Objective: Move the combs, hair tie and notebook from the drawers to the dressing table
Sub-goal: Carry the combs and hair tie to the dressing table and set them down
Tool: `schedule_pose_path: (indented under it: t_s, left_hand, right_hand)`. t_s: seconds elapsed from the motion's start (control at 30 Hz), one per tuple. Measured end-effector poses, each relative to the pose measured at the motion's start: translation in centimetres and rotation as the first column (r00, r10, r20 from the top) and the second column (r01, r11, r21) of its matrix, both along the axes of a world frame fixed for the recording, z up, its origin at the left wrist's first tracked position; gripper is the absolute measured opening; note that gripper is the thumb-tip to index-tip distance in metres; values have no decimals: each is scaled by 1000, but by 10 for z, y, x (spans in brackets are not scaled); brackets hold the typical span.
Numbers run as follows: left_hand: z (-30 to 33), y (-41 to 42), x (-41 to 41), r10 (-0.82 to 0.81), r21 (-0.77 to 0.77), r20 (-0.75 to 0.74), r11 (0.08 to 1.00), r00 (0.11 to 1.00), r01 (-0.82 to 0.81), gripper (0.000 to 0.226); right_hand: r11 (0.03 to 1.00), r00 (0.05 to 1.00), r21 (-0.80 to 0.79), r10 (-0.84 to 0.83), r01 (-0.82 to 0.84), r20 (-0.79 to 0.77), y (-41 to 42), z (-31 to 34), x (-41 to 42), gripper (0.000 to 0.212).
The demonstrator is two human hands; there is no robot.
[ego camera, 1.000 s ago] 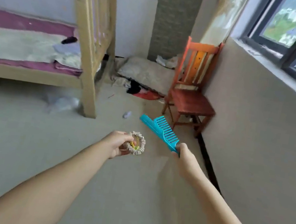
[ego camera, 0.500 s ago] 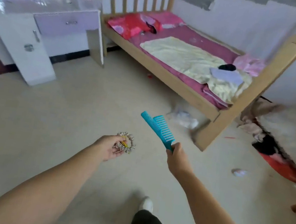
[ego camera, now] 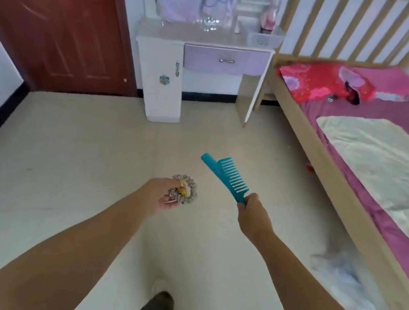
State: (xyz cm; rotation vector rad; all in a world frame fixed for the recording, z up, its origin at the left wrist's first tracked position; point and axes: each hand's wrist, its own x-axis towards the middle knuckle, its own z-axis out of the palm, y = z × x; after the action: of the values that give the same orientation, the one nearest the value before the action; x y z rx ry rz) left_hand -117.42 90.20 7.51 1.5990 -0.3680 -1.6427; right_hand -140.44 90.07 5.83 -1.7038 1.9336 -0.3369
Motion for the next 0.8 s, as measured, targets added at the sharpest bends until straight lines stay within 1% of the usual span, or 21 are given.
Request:
schedule_pose_path:
  t_s: [0.13,0.23,0.37,0.53,0.67,0.8]
  left_hand:
    - [-7,-116,24,35,-20,-3,999,999,-35,4]
    - [-4,-212,35,7,-2,24,1000,1000,-7,6]
    - [12,-331,37,-66,-33,72,997,995,69,10]
    - [12,-474,39,-78,-37,42,996,996,80,12]
    - [7,-604,45,-83,-66,55,994,995,87,21]
    - [7,-727,49,-52,-74,84,996,995,59,12]
  right_hand:
    - [998,998,-33,59,-59,-11,-129,-10,28,16]
    - [999,999,-22,41,-42,-21,-221,-8,43,16]
    - [1000,1000,-12,12,-13,-29,-329,4,55,13]
    - [1000,999,-14,-13,13,-31,-467,0,62,11]
    - [998,999,-53,17,-18,-27,-600,-8,67,7]
    - [996,999,-72,49,-49,10,-734,-1,69,7]
